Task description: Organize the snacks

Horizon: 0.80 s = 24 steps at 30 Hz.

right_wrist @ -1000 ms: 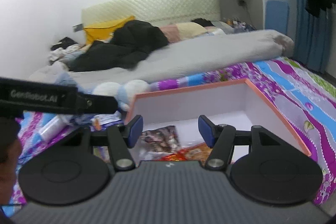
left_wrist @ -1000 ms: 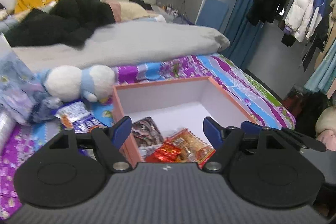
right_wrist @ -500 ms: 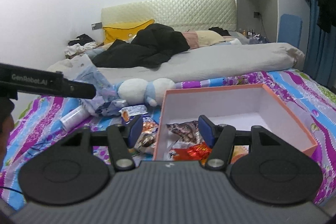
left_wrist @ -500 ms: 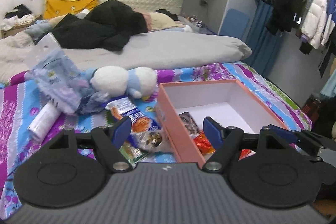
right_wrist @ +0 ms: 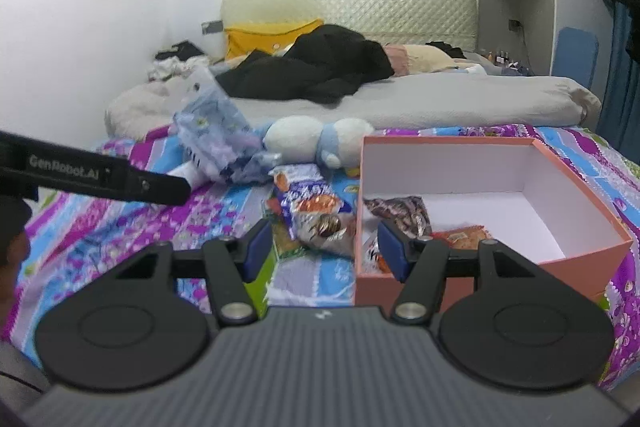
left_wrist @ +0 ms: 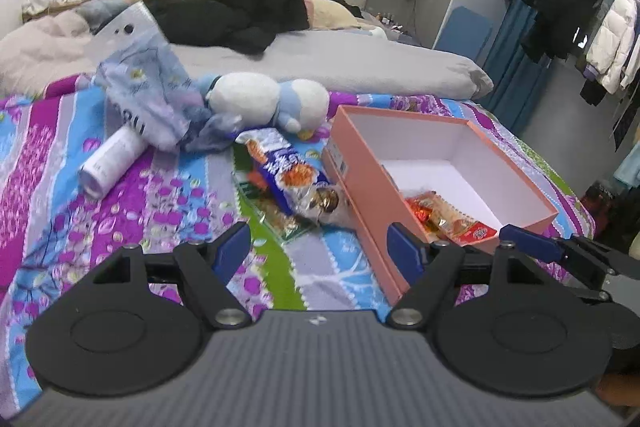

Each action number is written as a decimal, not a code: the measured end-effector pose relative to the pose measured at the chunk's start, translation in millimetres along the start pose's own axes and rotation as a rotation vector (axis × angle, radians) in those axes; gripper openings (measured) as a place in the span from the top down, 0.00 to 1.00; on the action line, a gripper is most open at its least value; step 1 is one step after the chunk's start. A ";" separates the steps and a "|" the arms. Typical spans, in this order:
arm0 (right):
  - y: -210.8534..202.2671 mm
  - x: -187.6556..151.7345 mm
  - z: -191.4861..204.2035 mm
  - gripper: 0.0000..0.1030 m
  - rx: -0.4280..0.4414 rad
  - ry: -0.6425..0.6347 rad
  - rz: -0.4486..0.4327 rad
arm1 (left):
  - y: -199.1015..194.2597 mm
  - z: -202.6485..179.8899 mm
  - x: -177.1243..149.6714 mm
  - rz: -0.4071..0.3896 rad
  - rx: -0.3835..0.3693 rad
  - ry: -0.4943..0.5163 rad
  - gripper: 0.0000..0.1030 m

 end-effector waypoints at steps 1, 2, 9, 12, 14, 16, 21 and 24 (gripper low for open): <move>0.0 -2.6 3.8 0.41 0.000 -0.006 0.008 | -1.0 4.3 -3.9 0.003 -0.001 -0.009 0.23; 0.4 -5.0 8.1 0.41 0.001 -0.012 0.016 | -1.1 7.3 -6.4 0.005 -0.003 -0.017 0.23; 4.5 -20.8 39.1 0.41 -0.016 -0.077 0.063 | -6.3 40.9 -37.0 0.029 -0.006 -0.105 0.23; 6.8 -27.8 50.5 0.41 -0.017 -0.102 0.083 | -6.3 53.4 -47.8 0.035 0.000 -0.139 0.24; 9.4 -31.7 56.8 0.41 -0.015 -0.118 0.096 | -4.2 60.9 -53.8 0.039 0.000 -0.162 0.24; 12.5 -34.8 62.1 0.41 -0.003 -0.134 0.107 | 1.2 66.7 -57.5 0.051 0.004 -0.182 0.24; 27.1 -37.6 69.0 0.41 0.000 -0.182 0.117 | 19.7 77.3 -61.0 0.055 -0.001 -0.211 0.24; 42.8 -39.6 70.8 0.41 -0.002 -0.219 0.127 | 39.5 84.5 -58.9 0.054 -0.012 -0.229 0.25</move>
Point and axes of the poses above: each gripper's, at about its wrist camera, not at the fingertips, and y roughly the way its jaws point, z to its left, x to its top, the point moved 7 cm from there along y, roughly the way its jaws point, and after that the axes turned 4 degrees about -y, right-handed, at the moved point
